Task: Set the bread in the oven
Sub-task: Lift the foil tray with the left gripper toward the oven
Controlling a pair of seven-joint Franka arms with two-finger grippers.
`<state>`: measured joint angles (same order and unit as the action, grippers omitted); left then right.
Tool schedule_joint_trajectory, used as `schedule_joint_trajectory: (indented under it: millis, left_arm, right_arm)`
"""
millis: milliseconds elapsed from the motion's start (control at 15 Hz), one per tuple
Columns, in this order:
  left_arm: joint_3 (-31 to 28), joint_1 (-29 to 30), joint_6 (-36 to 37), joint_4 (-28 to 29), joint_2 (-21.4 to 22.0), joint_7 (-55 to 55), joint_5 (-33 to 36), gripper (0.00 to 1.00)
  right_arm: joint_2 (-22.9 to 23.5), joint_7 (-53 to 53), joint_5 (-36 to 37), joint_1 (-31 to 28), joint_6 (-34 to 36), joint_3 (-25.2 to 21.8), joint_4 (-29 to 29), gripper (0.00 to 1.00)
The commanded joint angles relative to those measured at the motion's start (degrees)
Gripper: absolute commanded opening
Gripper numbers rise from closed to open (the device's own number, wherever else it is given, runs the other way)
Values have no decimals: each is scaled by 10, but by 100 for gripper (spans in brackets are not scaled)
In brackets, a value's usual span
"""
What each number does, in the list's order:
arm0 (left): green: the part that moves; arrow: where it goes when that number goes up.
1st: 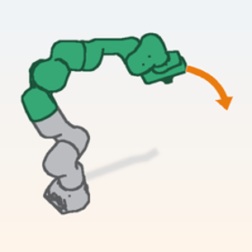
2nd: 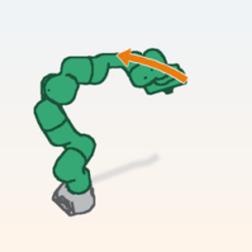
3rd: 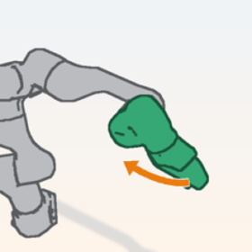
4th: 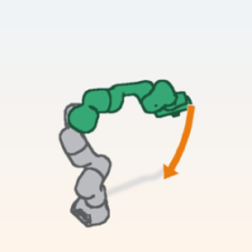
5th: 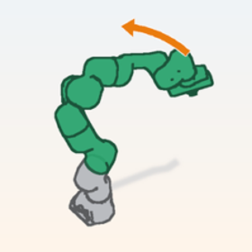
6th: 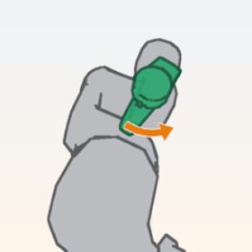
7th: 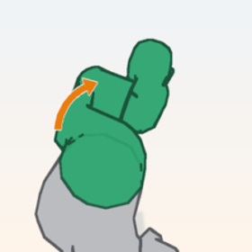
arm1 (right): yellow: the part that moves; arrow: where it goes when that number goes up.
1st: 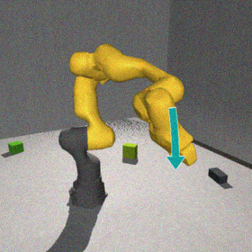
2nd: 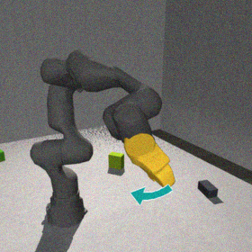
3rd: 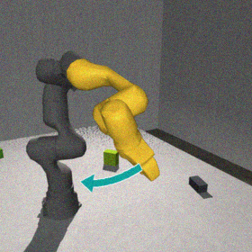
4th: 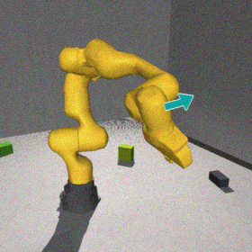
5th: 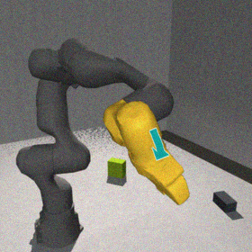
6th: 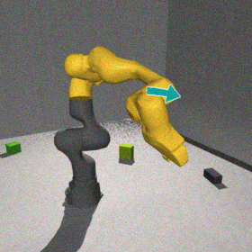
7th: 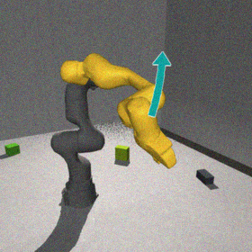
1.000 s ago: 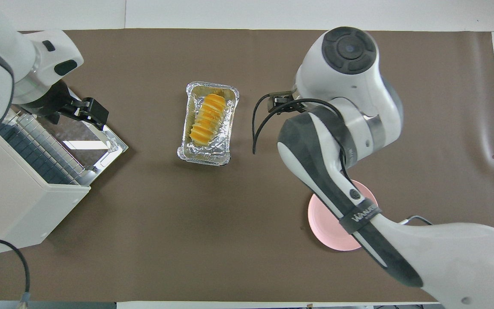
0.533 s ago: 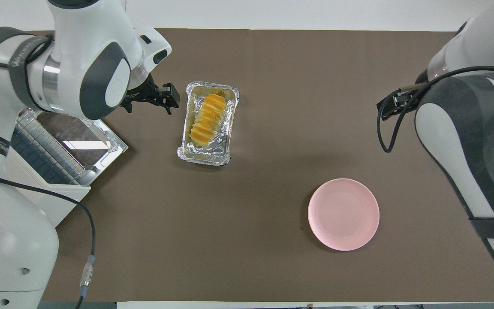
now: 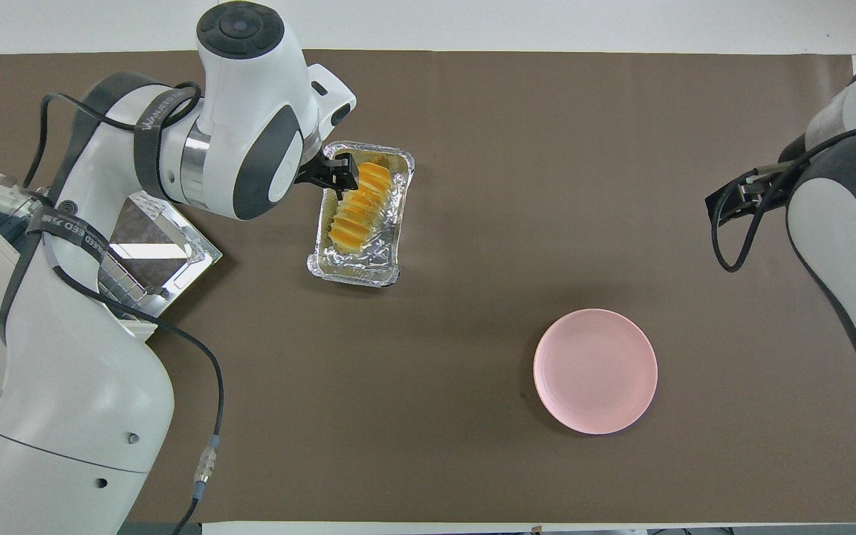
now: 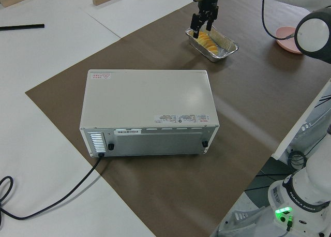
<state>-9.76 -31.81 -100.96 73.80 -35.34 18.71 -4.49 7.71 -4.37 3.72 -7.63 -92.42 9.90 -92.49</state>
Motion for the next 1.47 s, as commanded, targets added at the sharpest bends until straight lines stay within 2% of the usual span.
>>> schedule_joint_trajectory:
  millis: [0,67,267,533,667,867,1067,1200,1267,1333,1400]
  left_arm:
    - [-4,-2,-41,22,-4,6,-12,93]
    - [-3,2,-45,27,-4,8,-14,85]
    - [-4,-10,-37,13,-7,39,-59,84]
    - [-4,-67,-53,13,-10,104,-64,84]
    - [-4,-89,-79,16,-10,128,-64,84]
    - [-4,-100,-97,27,-11,137,-63,84]
    - [-5,-122,-118,27,-40,159,-61,84]
    - [-4,-116,-111,21,-43,159,-65,81]
    - [-4,-116,-113,20,-44,158,-64,80]
    - [-4,-116,-113,20,-44,159,-64,74]
    - [-4,-115,-113,20,-44,159,-65,71]
  right_arm:
    - [-44,-2,-19,-14,-14,6,-61,100]
    - [-62,5,-25,-15,-27,6,-82,100]
    - [-81,23,-25,-8,-37,7,-96,100]
    - [-71,22,-20,-14,-42,6,-64,100]
    - [-67,23,-20,-19,-68,6,-56,100]
    - [-61,23,-20,-19,-77,6,-42,100]
    - [-61,36,-19,-20,-83,6,-43,100]
    - [-63,35,-20,-37,-65,6,-45,100]
    - [-61,34,-22,-32,-52,3,-44,100]
    - [-61,32,-21,-14,-50,-21,-44,100]
    - [-63,33,-20,29,-51,-60,-45,100]
